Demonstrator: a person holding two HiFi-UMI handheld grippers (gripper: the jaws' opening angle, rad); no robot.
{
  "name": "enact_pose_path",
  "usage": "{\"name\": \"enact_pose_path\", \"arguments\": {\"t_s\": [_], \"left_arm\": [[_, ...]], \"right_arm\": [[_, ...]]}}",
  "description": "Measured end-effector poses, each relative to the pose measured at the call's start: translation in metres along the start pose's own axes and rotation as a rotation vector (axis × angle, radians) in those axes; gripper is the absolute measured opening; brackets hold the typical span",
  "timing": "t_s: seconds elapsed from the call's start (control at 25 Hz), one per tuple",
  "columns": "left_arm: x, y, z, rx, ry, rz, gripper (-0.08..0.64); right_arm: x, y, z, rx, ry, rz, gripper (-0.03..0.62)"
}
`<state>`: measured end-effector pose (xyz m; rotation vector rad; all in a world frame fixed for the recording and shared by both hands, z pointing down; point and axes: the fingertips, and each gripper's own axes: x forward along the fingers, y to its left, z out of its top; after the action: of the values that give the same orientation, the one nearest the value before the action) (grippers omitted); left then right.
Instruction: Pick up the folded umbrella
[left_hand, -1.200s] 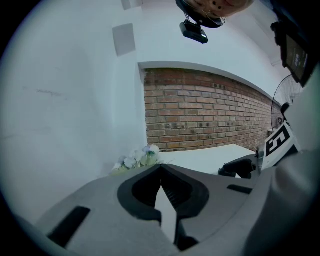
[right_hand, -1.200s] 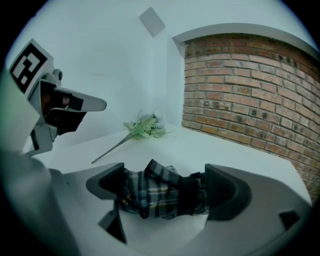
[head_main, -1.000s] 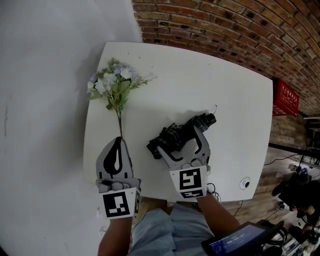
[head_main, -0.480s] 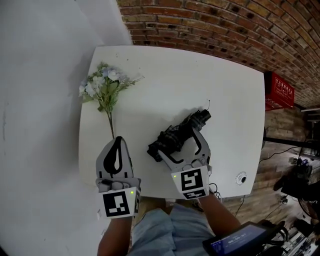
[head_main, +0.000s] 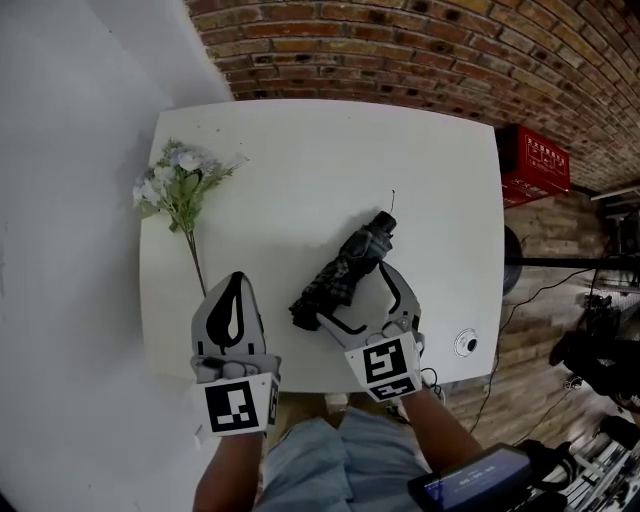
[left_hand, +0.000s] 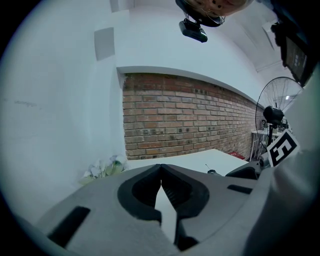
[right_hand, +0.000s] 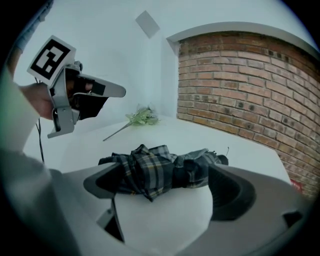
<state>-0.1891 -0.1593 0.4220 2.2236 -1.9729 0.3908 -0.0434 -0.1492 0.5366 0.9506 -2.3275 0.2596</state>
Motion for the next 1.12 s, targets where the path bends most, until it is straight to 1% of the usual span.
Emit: {"name": "enact_pose_path", "arguments": {"t_s": [0.24, 0.44, 0.56, 0.8, 1.12], "left_arm": [[0.005, -0.038, 0.009, 0.018, -0.004, -0.054, 0.006], [0.008, -0.062, 0.011, 0.033, -0.001, -0.090, 0.006], [0.012, -0.073, 0.011, 0.040, 0.001, -0.108, 0.006], [0.016, -0.089, 0.019, 0.054, -0.009, -0.138, 0.006], [0.017, -0.085, 0.037, 0.075, -0.037, -0.147, 0.006]], "right_arm": [[-0.023, -0.009, -0.027, 0.018, 0.045, 0.003, 0.551], [-0.037, -0.023, -0.049, -0.009, 0.103, -0.034, 0.540], [-0.043, -0.030, -0.057, -0.003, 0.107, -0.046, 0.540], [-0.050, -0.036, -0.048, 0.050, 0.059, -0.052, 0.537], [-0.051, -0.039, -0.014, 0.090, -0.021, -0.065, 0.534]]}}
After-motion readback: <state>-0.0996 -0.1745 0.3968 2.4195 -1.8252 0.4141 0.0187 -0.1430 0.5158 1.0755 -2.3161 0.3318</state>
